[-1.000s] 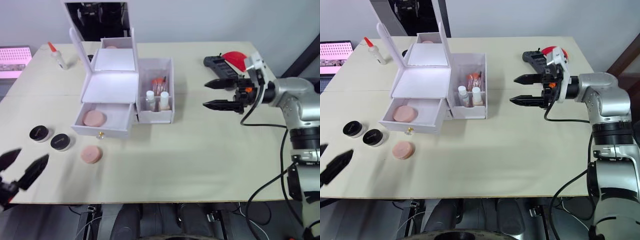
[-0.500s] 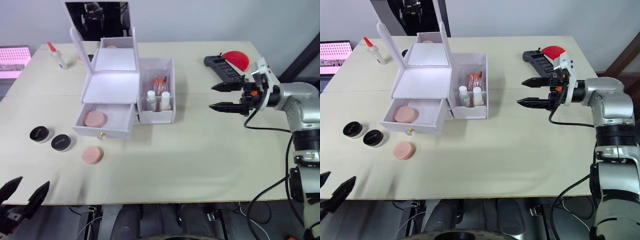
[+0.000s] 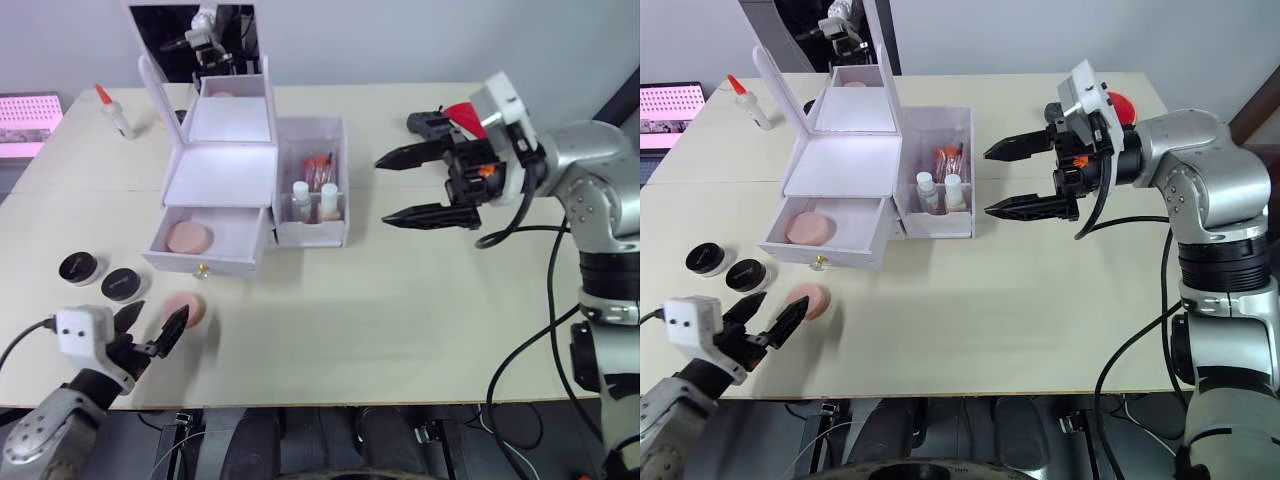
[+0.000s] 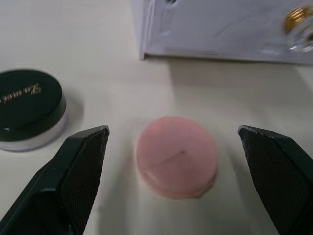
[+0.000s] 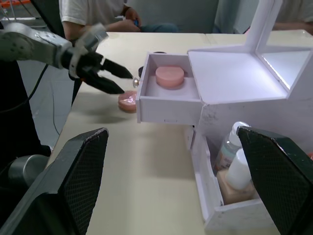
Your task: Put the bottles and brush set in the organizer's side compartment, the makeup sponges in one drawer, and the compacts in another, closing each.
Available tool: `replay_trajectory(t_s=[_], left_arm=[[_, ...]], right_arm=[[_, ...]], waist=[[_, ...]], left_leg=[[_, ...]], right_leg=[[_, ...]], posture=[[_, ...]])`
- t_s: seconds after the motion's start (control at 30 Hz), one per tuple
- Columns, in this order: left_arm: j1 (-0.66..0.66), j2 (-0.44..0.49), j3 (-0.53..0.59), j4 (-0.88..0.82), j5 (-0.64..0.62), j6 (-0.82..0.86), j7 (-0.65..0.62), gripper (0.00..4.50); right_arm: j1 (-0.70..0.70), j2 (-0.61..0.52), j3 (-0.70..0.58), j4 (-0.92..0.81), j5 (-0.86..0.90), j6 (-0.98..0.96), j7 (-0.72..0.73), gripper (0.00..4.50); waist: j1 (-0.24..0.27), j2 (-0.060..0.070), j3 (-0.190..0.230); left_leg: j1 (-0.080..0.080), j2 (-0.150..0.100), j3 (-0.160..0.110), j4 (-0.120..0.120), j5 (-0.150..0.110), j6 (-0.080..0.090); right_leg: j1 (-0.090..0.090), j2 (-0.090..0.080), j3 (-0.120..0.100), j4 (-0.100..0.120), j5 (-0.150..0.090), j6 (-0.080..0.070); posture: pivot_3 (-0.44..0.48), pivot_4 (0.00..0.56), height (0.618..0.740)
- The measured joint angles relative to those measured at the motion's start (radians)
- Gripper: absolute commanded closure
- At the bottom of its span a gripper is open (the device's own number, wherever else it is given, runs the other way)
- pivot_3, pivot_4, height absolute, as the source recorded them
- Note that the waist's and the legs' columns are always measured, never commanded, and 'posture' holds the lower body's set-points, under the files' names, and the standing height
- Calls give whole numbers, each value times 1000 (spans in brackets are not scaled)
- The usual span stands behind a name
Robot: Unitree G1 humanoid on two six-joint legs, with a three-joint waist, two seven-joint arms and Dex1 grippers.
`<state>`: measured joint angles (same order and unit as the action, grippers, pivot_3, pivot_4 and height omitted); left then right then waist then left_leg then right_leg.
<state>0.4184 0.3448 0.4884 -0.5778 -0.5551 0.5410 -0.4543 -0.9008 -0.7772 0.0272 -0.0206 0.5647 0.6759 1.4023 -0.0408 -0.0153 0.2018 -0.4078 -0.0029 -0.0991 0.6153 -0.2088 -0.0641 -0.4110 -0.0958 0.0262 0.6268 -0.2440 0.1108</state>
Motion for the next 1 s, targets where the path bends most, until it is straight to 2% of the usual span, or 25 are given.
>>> replay_trajectory(t_s=[0.17,0.47,0.6,0.87,1.0], left_arm=[[-44,6,-77,37,47,20,56,48],[-68,28,-118,61,100,19,88,48],[-77,49,-151,61,147,15,97,1831],[-52,48,-138,60,152,0,97,1835],[22,45,-40,48,109,-21,71,1835]], right_arm=[[1,-2,-2,-26,8,15,-29,0],[1,-8,-1,-25,8,7,-49,0],[1,-6,0,-23,7,-5,-52,0],[1,2,5,-10,6,-38,-40,0],[-2,13,11,20,-2,-55,-29,0]], waist=[[0,0,0],[1,0,0],[4,0,0],[2,0,0],[-5,0,0]], left_leg=[[0,0,0,0,0,0],[0,0,0,0,0,0],[0,0,0,0,0,0],[0,0,0,0,0,0],[0,0,0,-2,0,0]], right_leg=[[0,0,0,1,0,0],[0,0,0,1,0,0],[0,0,0,1,0,0],[0,0,0,1,0,0],[-2,0,0,1,0,0]], posture=[[0,150,740],[0,150,740],[0,150,740],[0,150,740],[0,150,740]])
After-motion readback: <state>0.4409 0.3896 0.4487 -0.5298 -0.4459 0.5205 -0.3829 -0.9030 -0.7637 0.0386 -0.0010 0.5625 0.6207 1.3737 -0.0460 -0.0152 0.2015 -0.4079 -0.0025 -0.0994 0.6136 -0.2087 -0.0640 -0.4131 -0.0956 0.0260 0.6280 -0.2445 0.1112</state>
